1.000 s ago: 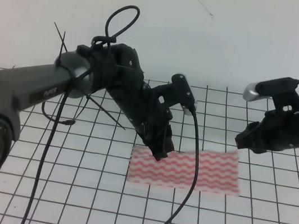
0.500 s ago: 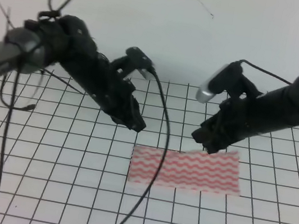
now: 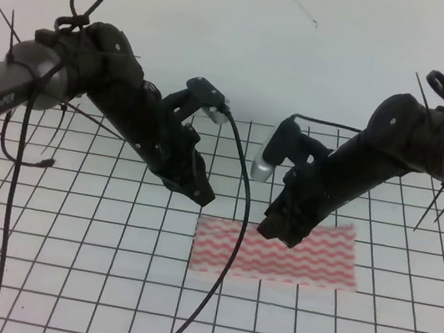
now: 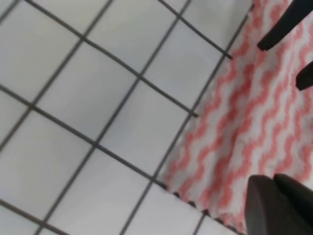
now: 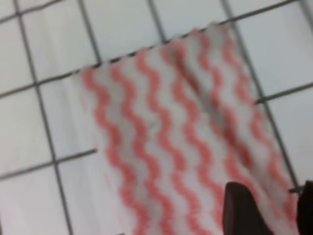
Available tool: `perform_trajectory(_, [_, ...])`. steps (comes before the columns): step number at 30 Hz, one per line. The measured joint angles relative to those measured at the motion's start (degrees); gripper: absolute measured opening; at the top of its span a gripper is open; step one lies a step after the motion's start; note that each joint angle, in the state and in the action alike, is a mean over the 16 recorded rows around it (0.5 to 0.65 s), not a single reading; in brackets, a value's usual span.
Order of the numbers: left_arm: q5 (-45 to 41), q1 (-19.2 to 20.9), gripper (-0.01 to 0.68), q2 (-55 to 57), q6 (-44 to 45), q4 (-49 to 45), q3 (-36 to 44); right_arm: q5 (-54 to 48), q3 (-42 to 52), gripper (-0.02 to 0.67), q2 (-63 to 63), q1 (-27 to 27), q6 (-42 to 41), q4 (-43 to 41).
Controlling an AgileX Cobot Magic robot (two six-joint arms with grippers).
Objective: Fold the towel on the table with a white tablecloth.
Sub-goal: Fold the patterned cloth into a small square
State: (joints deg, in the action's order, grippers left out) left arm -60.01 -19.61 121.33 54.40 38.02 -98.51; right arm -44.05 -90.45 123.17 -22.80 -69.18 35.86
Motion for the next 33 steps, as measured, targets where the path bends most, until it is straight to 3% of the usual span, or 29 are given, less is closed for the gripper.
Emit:
perform_trajectory(13, [-0.8,0.1,0.001,0.0,-0.1,0.3,0.0,-2.7,-2.4,0.244,3.5,-1.5,-3.9,-2.5])
perform_trajectory(28, [-1.0,0.2,0.001,0.0,-0.1,1.8,0.0,-2.5,-2.8,0.039,2.7,-2.2,-4.0,-4.7])
perform_trajectory(33, [-1.1,0.2,0.001,0.0,-0.1,2.2,0.0,-2.0,-2.9,0.016,2.6,-2.2,-3.7,-5.4])
